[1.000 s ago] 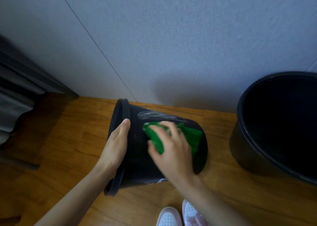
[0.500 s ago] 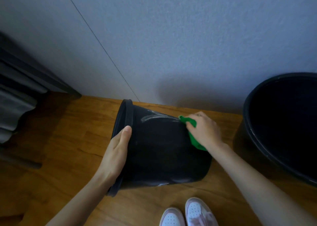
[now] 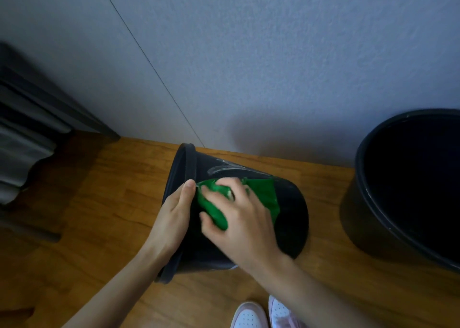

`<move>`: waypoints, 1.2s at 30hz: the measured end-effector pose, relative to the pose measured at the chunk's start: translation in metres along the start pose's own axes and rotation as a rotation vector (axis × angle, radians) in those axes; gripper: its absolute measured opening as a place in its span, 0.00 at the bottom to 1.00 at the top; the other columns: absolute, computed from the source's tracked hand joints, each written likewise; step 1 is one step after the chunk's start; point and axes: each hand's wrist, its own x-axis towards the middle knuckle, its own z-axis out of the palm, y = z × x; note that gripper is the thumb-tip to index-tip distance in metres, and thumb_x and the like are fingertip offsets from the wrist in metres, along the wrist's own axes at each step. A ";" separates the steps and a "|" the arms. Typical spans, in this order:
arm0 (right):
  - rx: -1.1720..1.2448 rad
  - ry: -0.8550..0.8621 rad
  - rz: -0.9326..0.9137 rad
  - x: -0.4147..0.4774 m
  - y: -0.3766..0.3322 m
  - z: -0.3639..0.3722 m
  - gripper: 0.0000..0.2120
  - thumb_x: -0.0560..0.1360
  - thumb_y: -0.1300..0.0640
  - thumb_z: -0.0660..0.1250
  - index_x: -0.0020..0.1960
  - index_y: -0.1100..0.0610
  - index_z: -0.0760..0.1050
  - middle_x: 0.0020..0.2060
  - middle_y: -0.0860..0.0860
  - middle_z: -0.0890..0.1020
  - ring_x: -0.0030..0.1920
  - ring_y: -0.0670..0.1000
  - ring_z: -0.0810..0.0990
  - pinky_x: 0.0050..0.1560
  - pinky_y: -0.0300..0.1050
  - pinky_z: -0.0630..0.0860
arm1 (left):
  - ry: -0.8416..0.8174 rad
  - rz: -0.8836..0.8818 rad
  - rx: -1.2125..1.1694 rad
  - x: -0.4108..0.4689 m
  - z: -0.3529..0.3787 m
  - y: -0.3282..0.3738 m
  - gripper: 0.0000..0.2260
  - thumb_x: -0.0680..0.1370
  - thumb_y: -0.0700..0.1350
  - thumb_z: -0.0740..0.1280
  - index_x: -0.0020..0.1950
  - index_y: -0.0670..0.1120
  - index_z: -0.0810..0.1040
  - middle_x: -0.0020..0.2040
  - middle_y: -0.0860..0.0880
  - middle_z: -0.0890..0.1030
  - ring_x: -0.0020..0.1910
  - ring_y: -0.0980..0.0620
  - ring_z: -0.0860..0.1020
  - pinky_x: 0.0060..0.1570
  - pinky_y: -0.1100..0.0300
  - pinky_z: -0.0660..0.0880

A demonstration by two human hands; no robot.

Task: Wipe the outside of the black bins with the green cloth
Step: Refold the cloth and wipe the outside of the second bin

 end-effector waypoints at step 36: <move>-0.115 -0.189 0.338 0.066 0.048 -0.003 0.14 0.78 0.49 0.58 0.59 0.48 0.77 0.56 0.50 0.75 0.54 0.55 0.76 0.42 0.42 0.65 | 0.031 0.006 0.094 -0.007 -0.003 -0.004 0.18 0.80 0.54 0.51 0.48 0.45 0.78 0.45 0.47 0.81 0.44 0.56 0.79 0.42 0.63 0.71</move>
